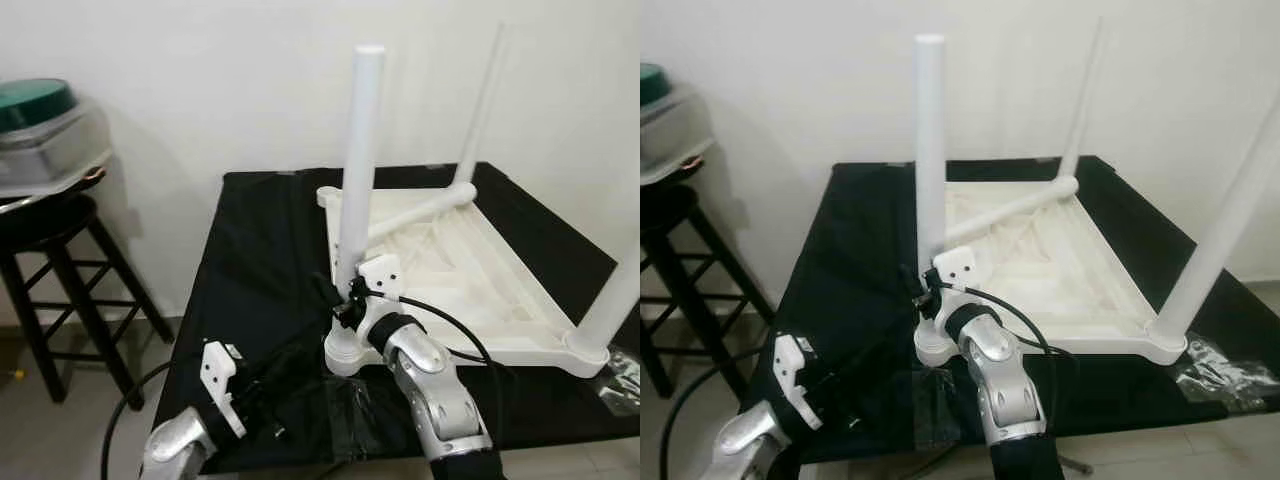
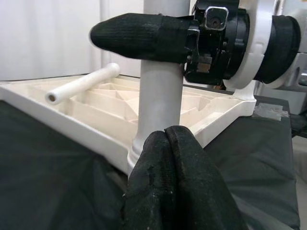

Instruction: Building children table

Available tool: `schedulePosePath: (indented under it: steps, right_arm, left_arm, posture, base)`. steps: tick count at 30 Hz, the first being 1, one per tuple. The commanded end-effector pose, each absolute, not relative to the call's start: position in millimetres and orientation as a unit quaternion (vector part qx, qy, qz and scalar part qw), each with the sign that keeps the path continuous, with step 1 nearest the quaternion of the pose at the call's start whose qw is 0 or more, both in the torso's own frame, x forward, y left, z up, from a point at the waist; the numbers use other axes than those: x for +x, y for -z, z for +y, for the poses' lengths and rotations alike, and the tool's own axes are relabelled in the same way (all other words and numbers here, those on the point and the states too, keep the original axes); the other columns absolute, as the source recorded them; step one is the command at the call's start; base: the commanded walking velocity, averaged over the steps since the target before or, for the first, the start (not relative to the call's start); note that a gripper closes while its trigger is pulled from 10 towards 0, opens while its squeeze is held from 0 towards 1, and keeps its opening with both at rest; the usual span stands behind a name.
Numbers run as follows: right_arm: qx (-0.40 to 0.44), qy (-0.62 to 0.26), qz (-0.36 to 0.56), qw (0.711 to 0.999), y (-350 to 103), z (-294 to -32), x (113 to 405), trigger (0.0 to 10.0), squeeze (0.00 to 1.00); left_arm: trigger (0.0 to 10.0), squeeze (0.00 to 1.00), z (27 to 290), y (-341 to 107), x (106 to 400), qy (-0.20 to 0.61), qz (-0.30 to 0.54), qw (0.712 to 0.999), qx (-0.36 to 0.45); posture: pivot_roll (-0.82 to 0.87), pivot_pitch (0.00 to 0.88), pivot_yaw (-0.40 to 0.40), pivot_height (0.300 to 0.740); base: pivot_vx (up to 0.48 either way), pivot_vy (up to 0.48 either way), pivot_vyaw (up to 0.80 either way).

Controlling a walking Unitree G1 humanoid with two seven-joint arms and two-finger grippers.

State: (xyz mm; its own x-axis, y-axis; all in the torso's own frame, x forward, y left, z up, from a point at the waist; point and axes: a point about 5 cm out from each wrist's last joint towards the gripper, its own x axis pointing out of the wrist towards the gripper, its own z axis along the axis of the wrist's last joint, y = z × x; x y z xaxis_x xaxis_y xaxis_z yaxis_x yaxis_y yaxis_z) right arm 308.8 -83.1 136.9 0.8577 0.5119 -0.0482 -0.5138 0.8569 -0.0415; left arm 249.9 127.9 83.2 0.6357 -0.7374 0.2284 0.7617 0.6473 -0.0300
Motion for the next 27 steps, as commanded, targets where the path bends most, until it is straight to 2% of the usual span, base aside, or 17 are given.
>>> schedulePosePath:
  steps: [1,2,3,5,6,7,8,9,13,15,16,18,20,21,22,23,27]
  right_arm:
    - [-0.028,-0.258,0.133,0.957,-93,-92,299,10.0,0.22]
    - [-0.021,-0.277,0.128,0.952,-99,-89,300,10.0,1.0]
    - [-0.021,-0.277,0.128,0.952,-99,-89,300,10.0,1.0]
    - [-0.026,-0.383,0.078,0.92,-125,-86,310,10.0,1.0]
    - [-0.026,-0.383,0.078,0.92,-125,-86,310,10.0,1.0]
    - [-0.036,-0.417,0.059,0.906,-134,-86,312,10.0,1.0]
    - [-0.046,-0.447,0.046,0.892,-139,-88,319,10.0,0.29]
    - [-0.047,-0.467,0.044,0.882,-141,-90,324,10.0,0.0]
    - [-0.048,-0.503,0.046,0.862,-145,-93,333,10.0,0.0]
    - [-0.065,-0.553,0.048,0.829,-155,-96,340,10.0,0.0]
    - [-0.065,-0.553,0.048,0.829,-155,-96,340,10.0,0.0]
    - [-0.058,-0.595,0.059,0.799,-166,-101,347,10.0,0.0]
    - [-0.051,-0.607,0.063,0.79,-169,-104,349,10.0,0.0]
    - [-0.045,-0.616,0.065,0.784,-171,-105,351,4.2,0.0]
    - [-0.045,-0.616,0.065,0.784,-171,-105,351,4.2,0.0]
    - [-0.041,-0.619,0.064,0.781,-173,-105,352,0.0,0.0]
    - [-0.036,-0.625,0.058,0.778,-173,-105,354,0.0,0.0]
  left_arm:
    - [10.0,0.0,129,-81,250,0.414,-0.092,0.904,-0.062]
    - [10.0,0.0,128,-81,250,0.415,-0.091,0.903,-0.062]
    - [10.0,0.0,128,-81,250,0.415,-0.091,0.903,-0.062]
    - [10.0,0.0,128,-81,252,0.418,-0.088,0.902,-0.064]
    - [10.0,0.0,128,-81,252,0.418,-0.088,0.902,-0.064]
    - [10.0,0.0,127,-81,252,0.419,-0.088,0.902,-0.064]
    - [10.0,0.0,127,-81,253,0.419,-0.087,0.902,-0.064]
    - [10.0,0.0,127,-80,254,0.418,-0.086,0.902,-0.063]
    - [10.0,0.0,127,-80,254,0.417,-0.086,0.903,-0.062]
    - [10.0,0.0,127,-80,254,0.416,-0.085,0.903,-0.062]
    - [10.0,0.0,127,-80,254,0.416,-0.085,0.903,-0.062]
    - [10.0,0.0,126,-79,254,0.417,-0.084,0.903,-0.062]
    - [10.0,0.0,126,-79,254,0.417,-0.084,0.903,-0.062]
    - [10.0,0.0,126,-79,254,0.417,-0.083,0.903,-0.062]
    - [10.0,0.0,126,-79,254,0.417,-0.083,0.903,-0.062]
    - [10.0,0.0,127,-79,254,0.417,-0.083,0.903,-0.062]
    - [10.0,0.0,127,-79,254,0.417,-0.083,0.903,-0.061]
  posture:
    - [0.03,0.0,-0.009,0.74]
    - [0.03,0.0,-0.01,0.74]
    - [0.03,0.0,-0.01,0.74]
    - [0.03,0.0,-0.014,0.74]
    - [0.03,0.0,-0.014,0.74]
    - [0.03,0.0,-0.014,0.74]
    - [0.04,0.0,-0.022,0.74]
    - [0.05,0.0,-0.029,0.74]
    - [0.05,0.0,-0.031,0.74]
    - [0.05,0.0,-0.032,0.74]
    - [0.05,0.0,-0.032,0.74]
    - [0.07,0.0,-0.041,0.74]
    - [0.07,0.0,-0.041,0.74]
    - [0.07,0.0,-0.041,0.74]
    - [0.07,0.0,-0.041,0.74]
    - [0.08,0.0,-0.045,0.74]
    - [0.08,0.0,-0.045,0.74]
  base:
    - [0.0,0.0,0.0]
    - [0.0,0.0,0.0]
    - [0.0,0.0,0.0]
    - [0.0,0.0,0.0]
    - [0.0,0.0,0.0]
    - [0.0,0.0,0.0]
    - [0.0,0.0,0.0]
    - [0.0,0.0,0.0]
    - [0.0,0.0,0.0]
    - [0.0,0.0,0.0]
    - [0.0,0.0,0.0]
    - [0.0,0.0,0.0]
    - [0.0,0.0,0.0]
    - [0.0,0.0,0.0]
    - [0.0,0.0,0.0]
    - [0.0,0.0,0.0]
    - [0.0,0.0,0.0]
